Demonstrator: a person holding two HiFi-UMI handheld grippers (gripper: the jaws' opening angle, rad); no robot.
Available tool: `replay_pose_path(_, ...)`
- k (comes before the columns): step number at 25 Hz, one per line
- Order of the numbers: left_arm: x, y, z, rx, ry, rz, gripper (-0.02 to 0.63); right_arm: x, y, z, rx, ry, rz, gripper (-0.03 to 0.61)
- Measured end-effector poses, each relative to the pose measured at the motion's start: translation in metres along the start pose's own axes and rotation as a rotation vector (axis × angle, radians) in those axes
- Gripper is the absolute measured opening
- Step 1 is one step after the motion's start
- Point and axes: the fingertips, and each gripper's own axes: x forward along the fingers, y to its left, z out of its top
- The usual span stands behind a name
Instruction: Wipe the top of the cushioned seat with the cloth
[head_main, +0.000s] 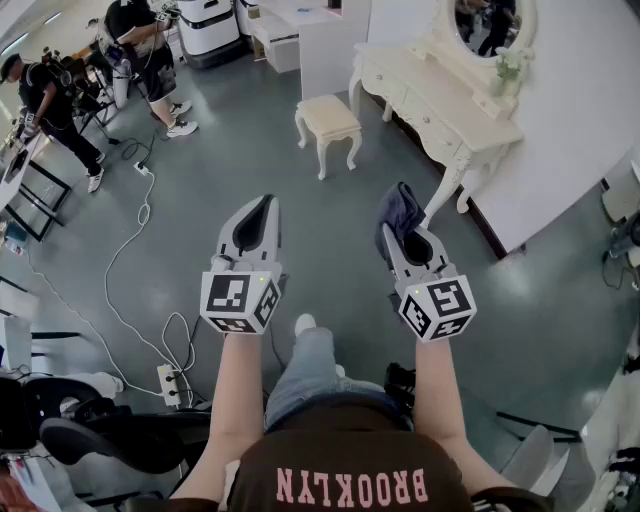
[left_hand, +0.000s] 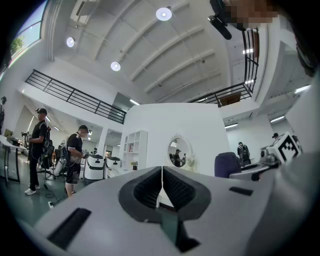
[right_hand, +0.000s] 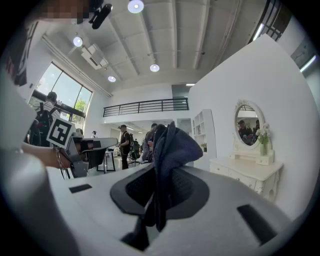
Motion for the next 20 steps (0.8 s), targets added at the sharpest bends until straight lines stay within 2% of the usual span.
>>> replay_pose_path(10,0.054,0.015,-0.014,0.003,0.005,-0.002,0.005,0.043,-0.036,-0.001,-0.017,-0.012,-0.001,0.037)
replay_pose_path(15,0.100,0.043,-0.027,-0.008,0.010,0.000,0.005,0.095,-0.056,-0.002,-0.038,0.006,0.005,0.037)
replay_pose_path(20,0.155,0.080,-0.044,-0.041,0.017,0.000,0.005,0.157,-0.083,-0.010,-0.013,0.030,-0.012,0.037)
